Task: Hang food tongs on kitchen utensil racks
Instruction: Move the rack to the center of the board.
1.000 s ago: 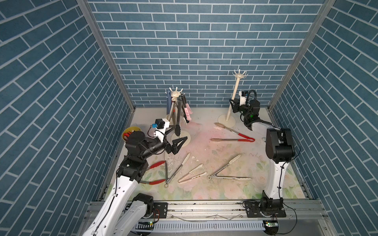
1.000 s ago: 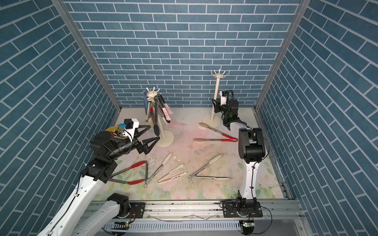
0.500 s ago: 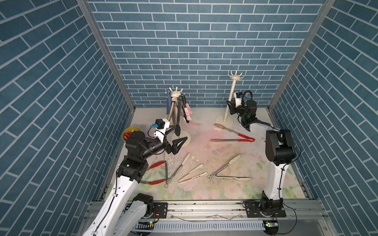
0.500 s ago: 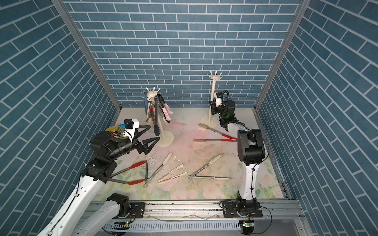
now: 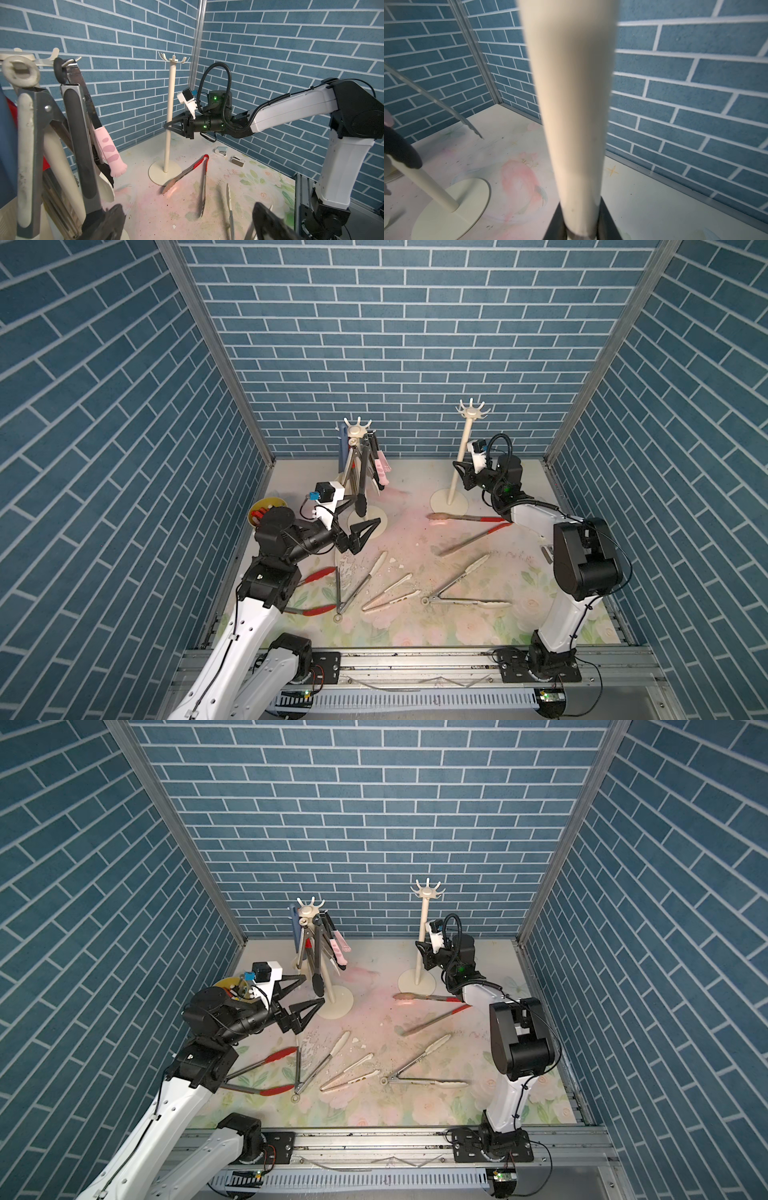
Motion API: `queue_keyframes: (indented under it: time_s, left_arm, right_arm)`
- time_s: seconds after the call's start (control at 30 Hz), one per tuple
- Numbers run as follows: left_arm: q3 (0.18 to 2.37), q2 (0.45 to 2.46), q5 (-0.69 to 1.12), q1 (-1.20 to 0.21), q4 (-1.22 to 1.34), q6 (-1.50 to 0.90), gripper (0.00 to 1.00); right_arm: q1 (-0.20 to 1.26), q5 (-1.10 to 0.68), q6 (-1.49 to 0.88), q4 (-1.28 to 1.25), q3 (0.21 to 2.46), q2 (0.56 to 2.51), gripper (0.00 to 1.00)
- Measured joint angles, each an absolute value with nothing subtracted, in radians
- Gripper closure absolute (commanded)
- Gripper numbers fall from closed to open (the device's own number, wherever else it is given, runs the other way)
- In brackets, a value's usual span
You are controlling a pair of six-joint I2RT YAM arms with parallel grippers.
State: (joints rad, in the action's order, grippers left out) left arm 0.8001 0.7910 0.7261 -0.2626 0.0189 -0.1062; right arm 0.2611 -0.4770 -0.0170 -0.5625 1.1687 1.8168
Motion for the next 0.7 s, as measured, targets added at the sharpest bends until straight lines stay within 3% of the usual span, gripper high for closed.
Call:
queue_keyframes:
  time_s: [0.53, 0.6, 0.7]
  left_arm:
    - [0.800, 0.785, 0.719, -0.263, 0.020, -0.107, 0.03]
    - [0.800, 0.785, 0.719, -0.263, 0.020, -0.108, 0.03]
    - [0.800, 0.785, 0.719, -0.263, 0.020, -0.109, 0.03]
  right_arm:
    - [0.303, -0.566, 0.010, -0.505, 0.997, 1.642, 1.00]
    - [0.304, -0.570, 0.014, -0.488, 0.996, 1.634, 0.91]
    - [0.304, -0.569, 0.017, -0.459, 1.001, 1.626, 0.67]
